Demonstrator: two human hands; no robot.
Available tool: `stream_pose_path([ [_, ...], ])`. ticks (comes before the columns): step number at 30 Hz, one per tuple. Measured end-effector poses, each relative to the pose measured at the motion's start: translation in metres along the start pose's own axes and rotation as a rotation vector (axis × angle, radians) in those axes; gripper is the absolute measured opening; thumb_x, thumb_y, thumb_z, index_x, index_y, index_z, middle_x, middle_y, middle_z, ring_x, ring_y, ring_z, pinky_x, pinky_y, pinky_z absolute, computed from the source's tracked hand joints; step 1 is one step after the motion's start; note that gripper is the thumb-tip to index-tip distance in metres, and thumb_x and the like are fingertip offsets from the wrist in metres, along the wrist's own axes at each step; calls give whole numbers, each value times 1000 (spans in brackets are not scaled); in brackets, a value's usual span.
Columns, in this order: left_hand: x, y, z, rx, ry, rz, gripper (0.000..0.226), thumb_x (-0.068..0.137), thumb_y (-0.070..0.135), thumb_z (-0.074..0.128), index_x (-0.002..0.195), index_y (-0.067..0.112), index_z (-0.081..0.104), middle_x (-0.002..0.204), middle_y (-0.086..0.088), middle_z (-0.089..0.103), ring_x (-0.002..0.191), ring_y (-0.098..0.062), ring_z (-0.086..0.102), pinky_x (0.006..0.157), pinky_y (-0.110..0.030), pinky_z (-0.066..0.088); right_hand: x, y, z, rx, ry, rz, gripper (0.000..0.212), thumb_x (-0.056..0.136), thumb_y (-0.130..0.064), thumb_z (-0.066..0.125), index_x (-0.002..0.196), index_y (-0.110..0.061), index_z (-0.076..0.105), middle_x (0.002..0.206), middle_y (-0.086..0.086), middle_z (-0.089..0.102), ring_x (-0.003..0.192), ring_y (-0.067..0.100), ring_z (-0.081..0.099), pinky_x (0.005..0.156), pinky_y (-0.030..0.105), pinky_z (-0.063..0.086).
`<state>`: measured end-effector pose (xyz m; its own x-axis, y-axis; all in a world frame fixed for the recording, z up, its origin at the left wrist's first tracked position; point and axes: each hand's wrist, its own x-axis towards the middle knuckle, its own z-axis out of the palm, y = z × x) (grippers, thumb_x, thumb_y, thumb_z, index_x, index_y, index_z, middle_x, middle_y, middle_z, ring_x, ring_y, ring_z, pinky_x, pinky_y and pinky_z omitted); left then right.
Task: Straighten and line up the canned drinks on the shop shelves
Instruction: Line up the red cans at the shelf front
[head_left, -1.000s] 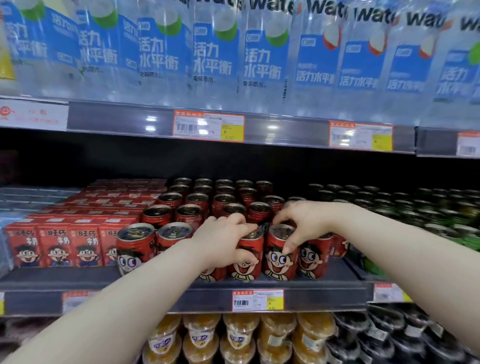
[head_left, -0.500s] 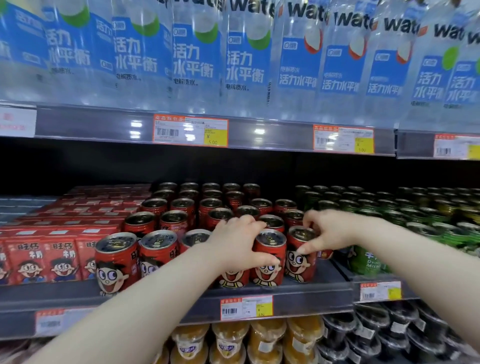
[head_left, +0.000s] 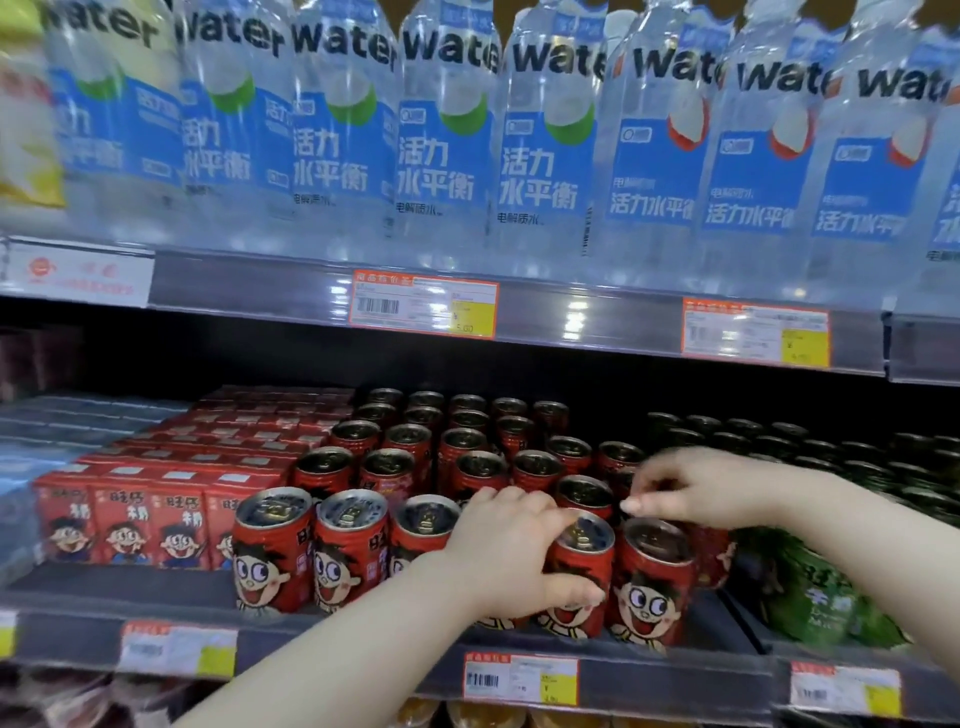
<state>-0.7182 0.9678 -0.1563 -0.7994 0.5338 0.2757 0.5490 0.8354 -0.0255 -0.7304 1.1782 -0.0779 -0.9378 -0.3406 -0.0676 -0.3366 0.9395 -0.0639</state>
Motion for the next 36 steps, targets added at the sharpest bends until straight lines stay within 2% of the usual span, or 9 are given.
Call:
stream_pose_path([
  [3, 0, 0, -11, -214, 7, -64, 68, 87, 63, 39, 144, 27, 28, 148, 2, 34, 136, -19, 29, 114, -38, 21, 24, -5, -4, -57, 110, -106, 26, 88, -47, 54, 104, -28, 63, 109, -8, 58, 105, 10, 54, 92, 23, 43],
  [7, 2, -28, -35, -287, 199, -241, 58, 83, 53, 35, 130, 23, 53, 132, -3, 53, 125, -20, 45, 105, -31, 35, 58, -18, -7, 10, 147, -212, 21, 86, -36, 63, 104, -27, 64, 107, -7, 60, 100, 10, 57, 88, 23, 46],
  [10, -5, -68, -49, -184, 134, -487, 43, 89, 43, 51, 129, 26, 53, 136, -3, 49, 126, -23, 45, 105, -32, 36, 82, -34, -3, 16, 135, -286, 35, 84, -37, 64, 117, -26, 58, 123, -5, 55, 111, 12, 53, 93, 22, 42],
  [13, -22, -98, -57, -90, 25, -666, 47, 88, 38, 58, 132, 26, 50, 137, -6, 48, 126, -24, 46, 103, -29, 38, 104, -51, 9, -9, 125, -365, 55, 82, -41, 66, 131, -26, 47, 138, -2, 46, 125, 16, 45, 100, 23, 38],
  [16, -33, -112, -59, -138, -10, -782, 49, 84, 39, 63, 130, 26, 52, 133, -7, 54, 120, -23, 51, 100, -29, 41, 119, -65, 18, 8, 111, -383, 70, 79, -46, 67, 139, -24, 38, 145, 0, 40, 131, 19, 40, 104, 25, 35],
  [23, -25, -123, -54, -196, -86, -725, 59, 82, 42, 66, 136, 25, 46, 143, -3, 44, 129, -19, 42, 101, -19, 32, 138, -81, 28, 23, 28, -277, 70, 78, -56, 63, 134, -21, 42, 139, 4, 47, 122, 22, 49, 92, 26, 42],
  [27, -20, -134, -52, -184, -176, -673, 66, 79, 50, 66, 138, 29, 43, 145, -1, 42, 130, -20, 42, 101, -21, 34, 139, -92, 25, 66, 38, -208, 61, 77, -46, 68, 128, -20, 48, 133, 4, 51, 117, 21, 52, 91, 24, 44],
  [32, -18, -150, -49, -193, -249, -586, 73, 74, 57, 67, 138, 35, 40, 150, 0, 34, 136, -21, 35, 106, -25, 31, 137, -112, 23, 84, 1, -192, 69, 75, -43, 72, 134, -19, 47, 139, 1, 47, 124, 18, 47, 96, 21, 39],
  [36, -15, -159, -45, -209, -269, -522, 72, 73, 56, 67, 138, 36, 41, 148, 0, 38, 133, -21, 39, 106, -25, 34, 134, -121, 20, 91, -37, -182, 69, 74, -41, 74, 134, -17, 48, 137, 1, 50, 123, 17, 49, 95, 20, 40],
])
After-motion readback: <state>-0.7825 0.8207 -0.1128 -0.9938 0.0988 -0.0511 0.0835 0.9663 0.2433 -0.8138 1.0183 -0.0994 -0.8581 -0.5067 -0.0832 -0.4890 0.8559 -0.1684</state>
